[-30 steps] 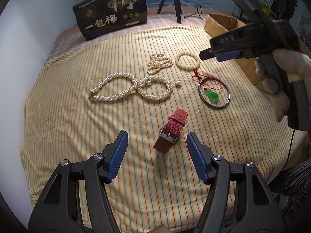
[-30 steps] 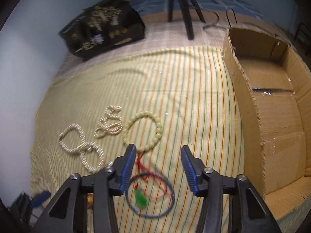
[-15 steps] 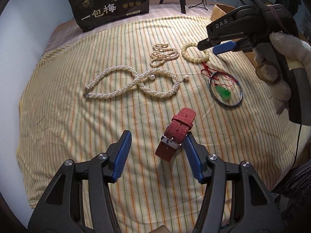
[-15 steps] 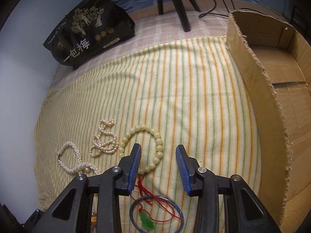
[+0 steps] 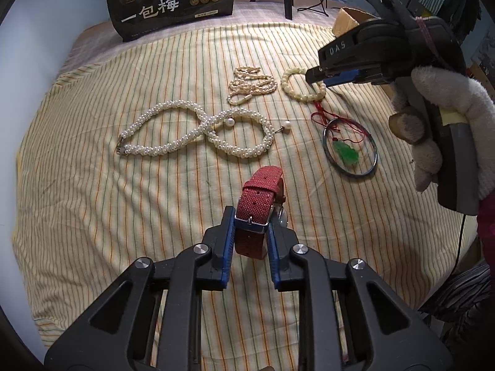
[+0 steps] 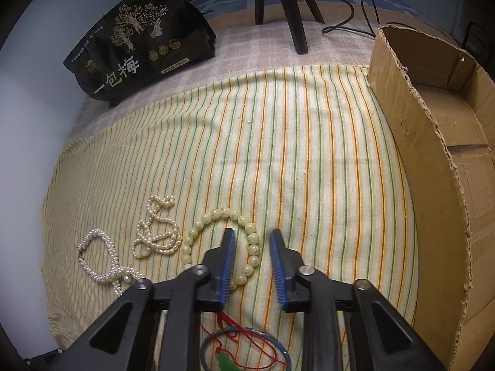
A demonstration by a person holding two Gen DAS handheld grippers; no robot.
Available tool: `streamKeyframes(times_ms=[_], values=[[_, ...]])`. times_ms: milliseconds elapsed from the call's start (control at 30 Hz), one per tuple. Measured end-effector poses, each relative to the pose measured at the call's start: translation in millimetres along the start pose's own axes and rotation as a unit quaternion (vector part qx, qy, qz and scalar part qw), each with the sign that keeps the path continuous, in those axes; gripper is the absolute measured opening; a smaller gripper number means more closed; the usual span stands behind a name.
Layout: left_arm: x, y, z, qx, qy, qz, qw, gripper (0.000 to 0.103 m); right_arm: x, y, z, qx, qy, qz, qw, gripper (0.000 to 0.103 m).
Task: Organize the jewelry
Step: 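Close the left tool on the red watch strap while the right tool grasps the pale bead bracelet, then carry the strap and bracelet into the cardboard box and open both tools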
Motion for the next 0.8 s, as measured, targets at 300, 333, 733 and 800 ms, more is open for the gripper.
streamKeyframes(times_ms=[300,333,733,800], values=[[2.6,5.7,0.6,-0.012,0.005,0.008,0.9999,0.018,-1.5,8.8,-2.4,-0.015,-0.002,0.018,1.0,0.005],[2.1,7.6,0.9,-0.014,0.005,0.009,0.9998,0.018,-1.1,11.1,-2.7,-0.018,-0.001,0.018,1.0,0.005],[0.0,27.7,17.7,-0.048,0.023,0.005,0.9986,0.018,23.4,57.5,1.7,-0.076,0.049,0.027,0.996,0.005],[-3.6,30.5,20.4,-0.052,0.023,0.003,0.9984,0.018,25.0,65.8,2.7,-0.086,0.055,0.026,0.994,0.005]])
Point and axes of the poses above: each gripper's, at about its wrist camera, not at the fingertips, and y roughly against the way its jaws point, x to its left, z to its top, the point moved 4 cm from there along -y, roughly the way its jaws point, and after that the axes turned 6 degrees about -x, right-handed, at the moved point
